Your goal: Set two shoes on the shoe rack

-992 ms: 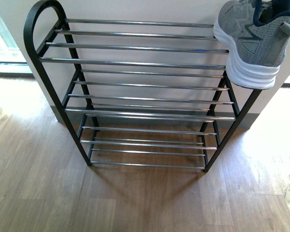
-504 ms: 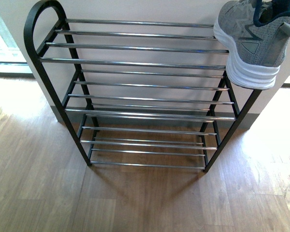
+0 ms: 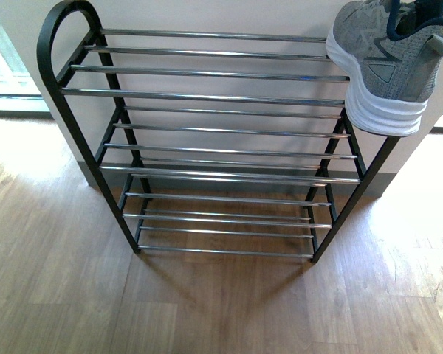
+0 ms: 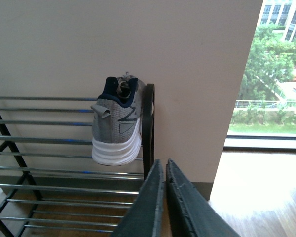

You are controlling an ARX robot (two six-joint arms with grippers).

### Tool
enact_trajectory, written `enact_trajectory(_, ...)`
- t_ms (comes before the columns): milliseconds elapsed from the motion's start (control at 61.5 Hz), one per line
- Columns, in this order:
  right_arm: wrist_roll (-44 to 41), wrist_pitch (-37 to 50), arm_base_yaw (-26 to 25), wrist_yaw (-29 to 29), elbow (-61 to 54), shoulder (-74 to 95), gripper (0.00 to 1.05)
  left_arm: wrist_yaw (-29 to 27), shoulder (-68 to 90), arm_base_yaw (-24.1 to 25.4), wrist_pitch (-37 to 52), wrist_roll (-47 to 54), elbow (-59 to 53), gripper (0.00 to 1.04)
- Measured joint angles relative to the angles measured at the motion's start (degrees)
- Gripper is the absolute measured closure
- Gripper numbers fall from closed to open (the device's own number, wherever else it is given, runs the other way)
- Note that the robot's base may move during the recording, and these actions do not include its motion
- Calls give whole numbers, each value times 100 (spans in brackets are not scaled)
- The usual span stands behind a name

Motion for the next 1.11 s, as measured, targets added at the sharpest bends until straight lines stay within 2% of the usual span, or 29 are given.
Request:
enact_trajectory(439, 2, 0, 0, 0, 0, 0, 9, 0, 0, 0, 0, -2, 0, 103)
enact_trajectory(537, 2, 0, 0, 0, 0, 0, 9, 0, 0, 0, 0, 0, 0, 103)
enact_trajectory(569, 2, 0, 0, 2, 0, 0, 9, -275, 50, -50, 214, 63, -46, 103)
enact_trajectory(618, 2, 0, 0, 2, 0, 0, 9, -1139, 179, -210, 1056, 24, -232, 103)
enact_trajectory(651, 2, 0, 0, -4, 0, -2, 9, -1491, 201, -297, 1377, -79, -271, 103)
enact_trajectory(683, 2, 0, 0, -2, 0, -2, 9, -1534, 177, -341, 1379, -264, -251, 103)
enact_trajectory(797, 2, 0, 0, 0, 0, -4, 9, -1054, 111, -369, 365, -1447, 153, 103)
enact_trajectory(862, 2, 0, 0, -2, 0, -4, 9, -597, 372, -417, -133, -2251, 481, 103)
enact_trajectory(944, 2, 0, 0, 0, 0, -7, 9, -184, 944, -544, -238, -3036, 938, 103)
enact_trajectory(1106, 2, 0, 0, 0, 0, -7, 9, 525, 2157, -890, -372, -3670, 2127, 103)
